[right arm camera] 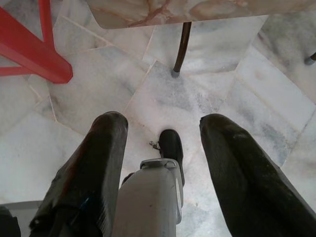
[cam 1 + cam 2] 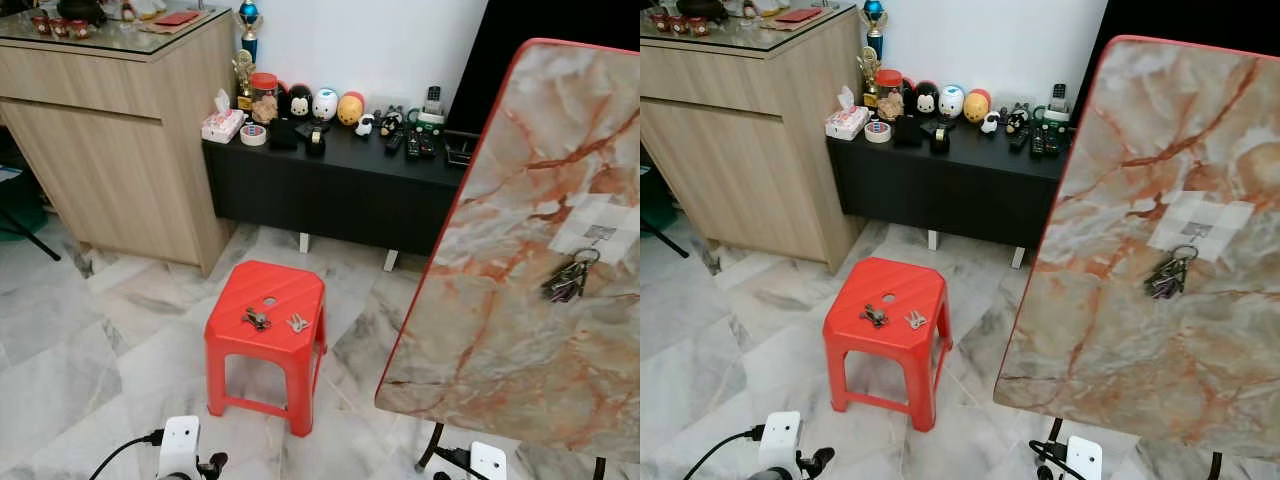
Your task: Hang keys on a hook
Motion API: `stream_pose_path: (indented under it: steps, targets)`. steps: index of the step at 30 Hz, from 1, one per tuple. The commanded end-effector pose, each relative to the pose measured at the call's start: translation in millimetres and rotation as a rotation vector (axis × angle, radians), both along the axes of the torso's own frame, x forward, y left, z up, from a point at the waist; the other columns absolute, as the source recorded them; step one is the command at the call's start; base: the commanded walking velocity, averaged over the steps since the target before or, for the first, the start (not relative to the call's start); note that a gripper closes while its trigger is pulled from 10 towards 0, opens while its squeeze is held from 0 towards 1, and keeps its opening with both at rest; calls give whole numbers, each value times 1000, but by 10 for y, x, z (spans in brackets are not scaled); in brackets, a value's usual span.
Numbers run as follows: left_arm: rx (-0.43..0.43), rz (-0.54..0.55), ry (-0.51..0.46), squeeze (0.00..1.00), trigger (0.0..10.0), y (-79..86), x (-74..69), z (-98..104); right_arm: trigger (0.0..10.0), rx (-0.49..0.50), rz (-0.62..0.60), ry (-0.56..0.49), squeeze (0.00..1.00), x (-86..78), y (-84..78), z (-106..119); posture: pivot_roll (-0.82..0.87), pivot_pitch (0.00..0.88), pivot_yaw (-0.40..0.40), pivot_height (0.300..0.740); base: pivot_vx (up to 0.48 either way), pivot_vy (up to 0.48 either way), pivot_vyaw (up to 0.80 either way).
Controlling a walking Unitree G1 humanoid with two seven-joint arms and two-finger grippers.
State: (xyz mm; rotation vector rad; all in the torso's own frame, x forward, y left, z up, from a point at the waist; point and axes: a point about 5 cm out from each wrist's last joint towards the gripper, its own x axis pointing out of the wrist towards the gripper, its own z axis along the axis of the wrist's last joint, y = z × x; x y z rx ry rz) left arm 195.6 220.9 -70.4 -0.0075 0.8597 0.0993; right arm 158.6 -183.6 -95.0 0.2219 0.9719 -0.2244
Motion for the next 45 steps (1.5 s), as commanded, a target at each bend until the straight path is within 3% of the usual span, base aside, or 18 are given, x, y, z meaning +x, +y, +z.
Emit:
stream_pose_path:
  steps: [1, 9, 21, 45]
  targets:
    - [-12, 2, 20, 0, 10000, -43, -38, -32, 10000, -9, -11, 3, 0, 11, -37, 7, 12, 0, -77, 740, 0, 251, 0]
    - [-13, 5, 21, 0, 10000, -35, -49, -36, 10000, -4, -14, -7, 0, 43, 6, 16, 21, 0, -79, 740, 0, 255, 0]
    - [-9, 4, 30, 0, 10000, -9, -91, -51, 10000, -16, -39, -21, 0, 42, -71, 28, 23, 0, -81, 740, 0, 263, 0]
    - [-18, -11, 33, 0, 10000, -35, -92, -57, 10000, -15, -26, -69, 0, 178, 38, 81, 29, 0, -73, 740, 0, 283, 0]
